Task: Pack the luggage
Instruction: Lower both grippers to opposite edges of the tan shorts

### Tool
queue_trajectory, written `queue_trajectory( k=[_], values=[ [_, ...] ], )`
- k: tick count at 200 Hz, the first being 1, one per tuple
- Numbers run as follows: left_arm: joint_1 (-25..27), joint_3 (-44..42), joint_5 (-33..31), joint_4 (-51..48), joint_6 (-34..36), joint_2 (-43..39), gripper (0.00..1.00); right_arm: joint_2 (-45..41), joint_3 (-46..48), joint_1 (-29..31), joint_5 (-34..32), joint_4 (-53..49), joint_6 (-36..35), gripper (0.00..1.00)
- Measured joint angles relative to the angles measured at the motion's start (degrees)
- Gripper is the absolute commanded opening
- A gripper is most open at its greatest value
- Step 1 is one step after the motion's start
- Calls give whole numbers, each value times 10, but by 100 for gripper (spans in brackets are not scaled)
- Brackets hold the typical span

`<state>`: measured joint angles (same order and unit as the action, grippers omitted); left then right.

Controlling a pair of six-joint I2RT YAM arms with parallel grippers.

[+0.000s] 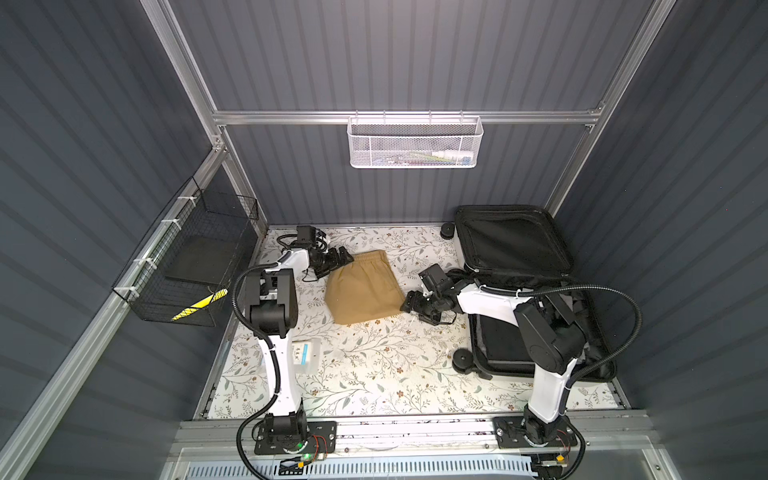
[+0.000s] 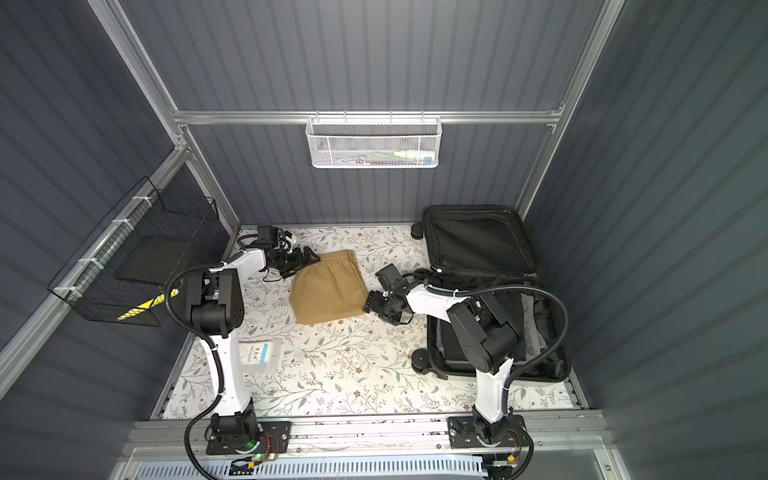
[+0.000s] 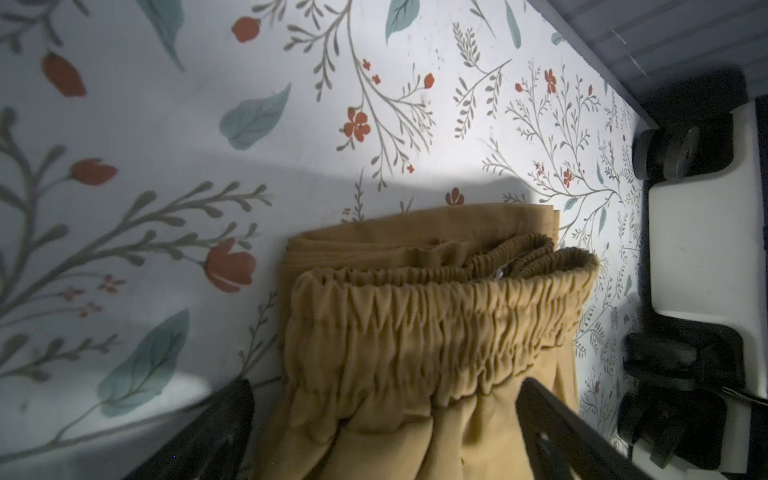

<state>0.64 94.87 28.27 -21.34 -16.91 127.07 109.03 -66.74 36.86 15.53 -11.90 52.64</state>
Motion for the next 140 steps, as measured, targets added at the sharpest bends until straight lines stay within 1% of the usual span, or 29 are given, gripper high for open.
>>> queue_trajectory(
  k=[24,42,77,98,113,119,131,140],
  values=[
    [0,7,10,1,5,6,100,11,-7,0,10,15,3,75],
    [0,9,18,2,9,9,96,17,-10,0,16,25,6,72],
    [0,9,35,5,14,15,80,29,-15,0,27,42,11,62],
    [0,9,44,10,11,20,70,36,-16,0,37,51,16,49],
    [0,9,48,12,7,23,55,41,-16,-1,47,56,19,38],
    [-1,9,50,14,5,25,46,42,-15,-1,48,57,22,33],
    [-2,8,55,19,-1,28,23,45,-15,-1,54,60,25,24],
    [-3,6,58,22,-4,29,11,48,-15,-1,59,60,25,19]
  ],
)
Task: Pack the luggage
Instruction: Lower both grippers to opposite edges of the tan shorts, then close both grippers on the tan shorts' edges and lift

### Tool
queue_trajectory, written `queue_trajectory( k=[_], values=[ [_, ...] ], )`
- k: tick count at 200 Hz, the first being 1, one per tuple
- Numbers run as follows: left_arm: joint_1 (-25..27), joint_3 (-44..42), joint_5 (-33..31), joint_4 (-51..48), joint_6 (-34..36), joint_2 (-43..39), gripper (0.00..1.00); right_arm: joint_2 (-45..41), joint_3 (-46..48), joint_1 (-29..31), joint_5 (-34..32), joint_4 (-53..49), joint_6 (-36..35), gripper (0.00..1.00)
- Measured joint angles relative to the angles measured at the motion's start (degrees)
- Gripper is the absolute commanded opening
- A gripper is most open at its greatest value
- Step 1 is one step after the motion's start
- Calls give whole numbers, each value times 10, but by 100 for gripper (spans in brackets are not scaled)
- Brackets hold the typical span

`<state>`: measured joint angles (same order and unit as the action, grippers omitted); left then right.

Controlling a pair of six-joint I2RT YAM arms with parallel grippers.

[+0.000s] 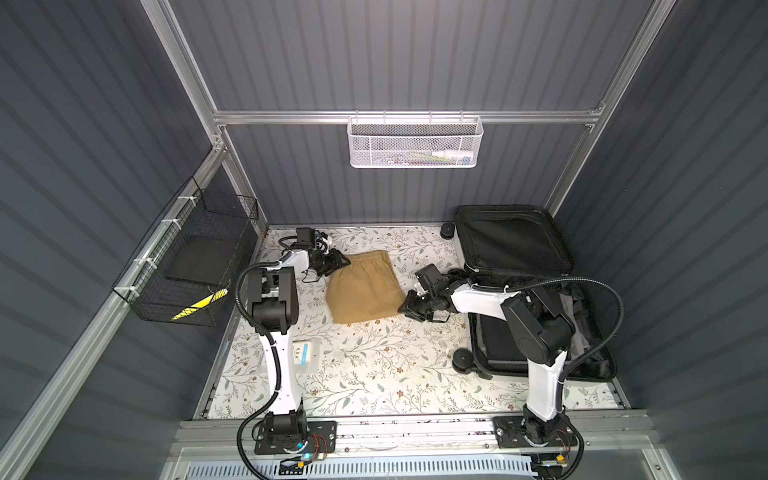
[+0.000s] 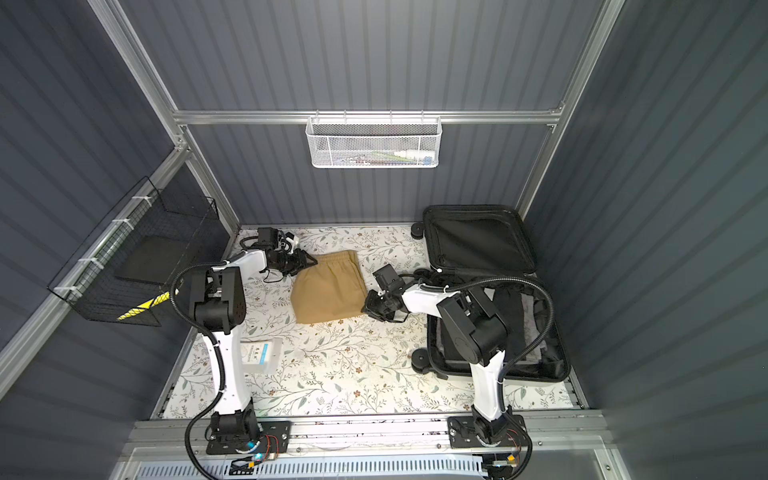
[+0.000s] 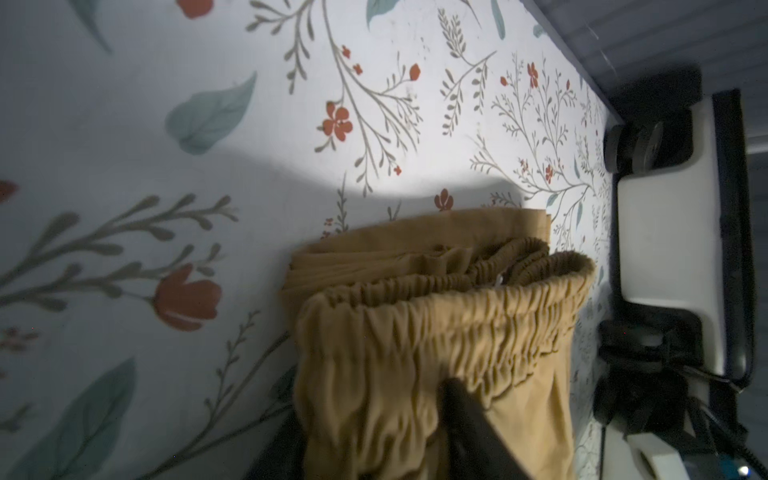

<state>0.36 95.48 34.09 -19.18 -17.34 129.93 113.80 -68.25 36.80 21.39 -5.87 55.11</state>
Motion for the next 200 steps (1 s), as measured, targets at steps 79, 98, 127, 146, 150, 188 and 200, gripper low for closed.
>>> queue_trajectory(
  k=[79,98,127,146,150,188,200],
  values=[
    [0,-15,24,37,-39,-3,0,-29,0,-6,14,-2,1,0],
    [0,-24,31,46,-57,-21,0,-61,0,-9,13,-5,-1,0],
    [1,-38,43,72,-86,-67,0,-108,-1,-16,10,-19,-7,0],
    [3,-51,49,95,-104,-104,0,-132,-5,-20,7,-34,-16,0],
    [5,-54,50,100,-109,-113,0,-137,-7,-21,5,-39,-18,0],
    [21,-66,54,129,-141,-174,0,-193,-12,-33,0,-76,-40,0],
    [32,-66,50,132,-149,-188,0,-214,-12,-40,-1,-92,-48,0]
  ],
)
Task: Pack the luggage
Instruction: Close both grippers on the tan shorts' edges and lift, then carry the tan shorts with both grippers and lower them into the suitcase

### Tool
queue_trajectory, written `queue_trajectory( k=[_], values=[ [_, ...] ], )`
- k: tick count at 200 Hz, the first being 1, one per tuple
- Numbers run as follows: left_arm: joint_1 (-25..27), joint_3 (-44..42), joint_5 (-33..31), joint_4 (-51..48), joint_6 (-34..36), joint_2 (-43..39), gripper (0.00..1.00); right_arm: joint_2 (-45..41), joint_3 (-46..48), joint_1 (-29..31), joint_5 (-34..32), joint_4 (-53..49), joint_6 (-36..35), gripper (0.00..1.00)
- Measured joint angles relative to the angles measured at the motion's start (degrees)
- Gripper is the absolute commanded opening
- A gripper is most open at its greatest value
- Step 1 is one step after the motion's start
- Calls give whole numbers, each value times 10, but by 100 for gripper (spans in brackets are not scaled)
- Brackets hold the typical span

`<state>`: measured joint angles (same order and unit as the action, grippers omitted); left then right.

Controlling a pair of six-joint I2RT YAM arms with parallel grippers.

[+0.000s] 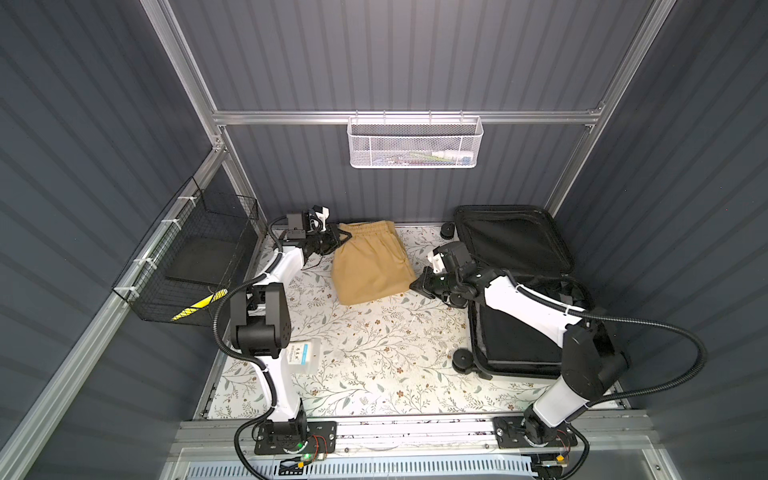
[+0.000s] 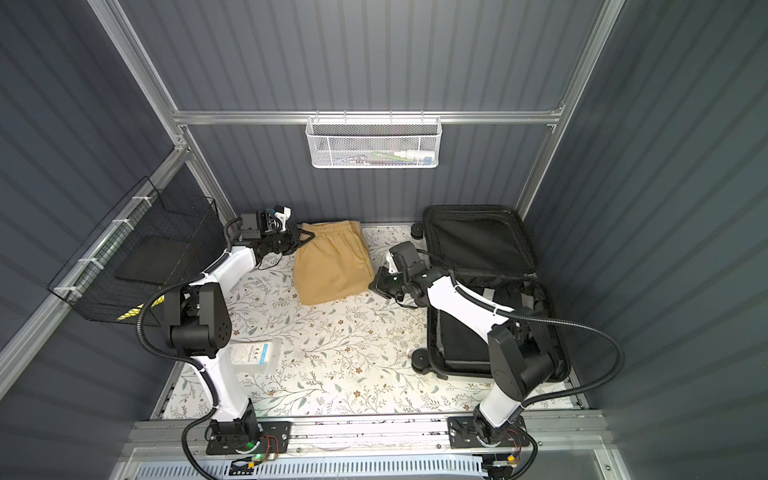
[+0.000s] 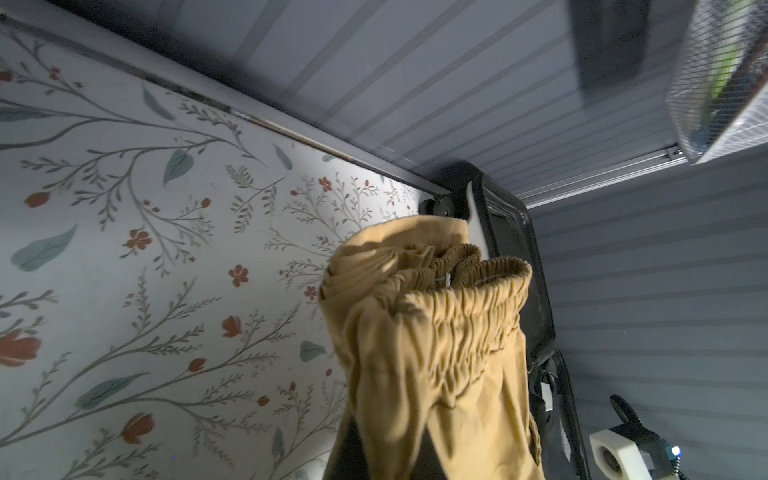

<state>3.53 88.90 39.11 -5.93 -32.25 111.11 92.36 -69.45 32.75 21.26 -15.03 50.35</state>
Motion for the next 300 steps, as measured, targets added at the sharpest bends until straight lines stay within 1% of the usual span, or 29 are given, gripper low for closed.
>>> queue_trajectory(
  k=[14,34,68,101,122,139,176,222,238,261,300],
  values=[
    [19,0,-7,3,-8,-16,0,-30,4,-11,0,-14,-9,0],
    [59,0,-23,9,-19,-35,0,-86,29,-36,2,-30,-20,0],
    [146,3,-64,18,-45,-50,0,-204,106,-104,10,-76,-35,0],
    [243,26,-118,17,-64,-48,0,-344,163,-203,17,-159,-60,0],
    [302,64,-150,22,-75,-31,0,-416,165,-273,20,-225,-90,0],
    [346,106,-169,25,-81,-5,0,-452,163,-335,23,-282,-119,0],
    [424,176,-205,27,-91,64,0,-474,145,-461,30,-391,-179,0],
    [475,220,-227,25,-109,126,0,-482,129,-601,42,-470,-223,0],
    [488,240,-231,26,-115,145,0,-482,121,-624,37,-485,-228,0],
    [506,258,-237,30,-124,161,0,-480,114,-640,22,-497,-235,0],
    [528,275,-246,58,-144,188,0,-458,100,-667,-23,-502,-243,0]
  ],
)
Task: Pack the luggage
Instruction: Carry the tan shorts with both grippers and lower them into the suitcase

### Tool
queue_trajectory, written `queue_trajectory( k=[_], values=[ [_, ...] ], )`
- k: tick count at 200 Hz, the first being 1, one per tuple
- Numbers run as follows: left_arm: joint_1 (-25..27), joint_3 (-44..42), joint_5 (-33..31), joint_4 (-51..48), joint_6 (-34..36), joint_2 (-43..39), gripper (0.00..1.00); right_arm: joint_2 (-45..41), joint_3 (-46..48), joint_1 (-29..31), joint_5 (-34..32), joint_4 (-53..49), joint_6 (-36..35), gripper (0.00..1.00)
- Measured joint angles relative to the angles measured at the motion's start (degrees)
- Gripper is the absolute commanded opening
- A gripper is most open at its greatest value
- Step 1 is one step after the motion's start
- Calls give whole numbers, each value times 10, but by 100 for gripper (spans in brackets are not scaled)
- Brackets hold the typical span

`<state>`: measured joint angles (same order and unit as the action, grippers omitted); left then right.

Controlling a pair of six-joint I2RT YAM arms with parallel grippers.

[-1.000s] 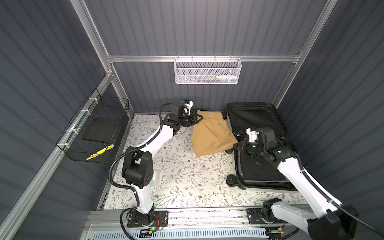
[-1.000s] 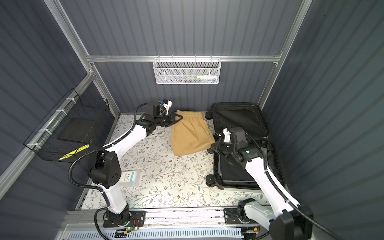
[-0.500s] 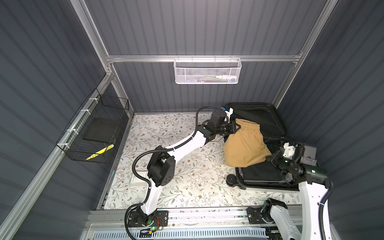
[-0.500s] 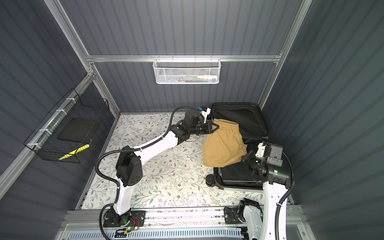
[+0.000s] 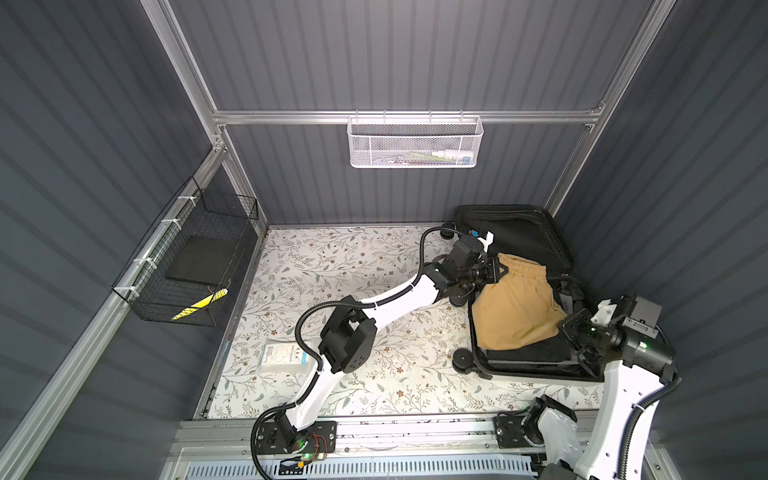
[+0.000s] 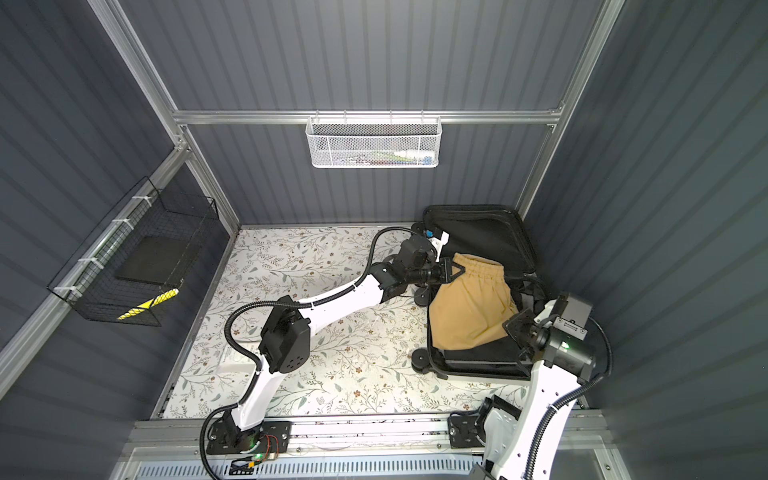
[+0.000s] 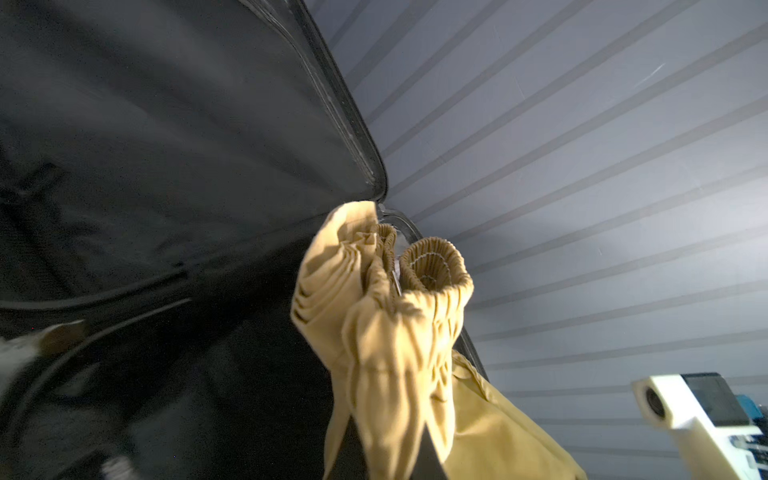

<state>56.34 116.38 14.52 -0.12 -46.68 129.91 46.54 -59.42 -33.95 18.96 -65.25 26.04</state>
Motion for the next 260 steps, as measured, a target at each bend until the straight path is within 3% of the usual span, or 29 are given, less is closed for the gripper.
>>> queue_trajectory(
  k=[122,143,164,167,169,181,205,260],
  values=[
    [19,8,-2,45,-50,59,0,42,26,-49,-90,7,-12,0],
    [19,8,0,45,-50,61,36,42,42,-59,-91,10,-12,0],
    [16,8,3,45,-50,65,80,49,45,-71,-89,12,-10,37],
    [16,8,3,45,-50,65,95,50,45,-73,-88,12,-10,41],
    [16,8,4,45,-50,65,99,52,44,-74,-87,13,-14,44],
    [12,4,5,45,-50,65,100,59,43,-78,-84,14,-11,57],
    [2,-12,7,49,-50,64,100,75,31,-84,-79,11,-7,70],
    [-17,-26,23,28,-29,48,100,73,-62,-88,-70,4,10,74]
  ],
)
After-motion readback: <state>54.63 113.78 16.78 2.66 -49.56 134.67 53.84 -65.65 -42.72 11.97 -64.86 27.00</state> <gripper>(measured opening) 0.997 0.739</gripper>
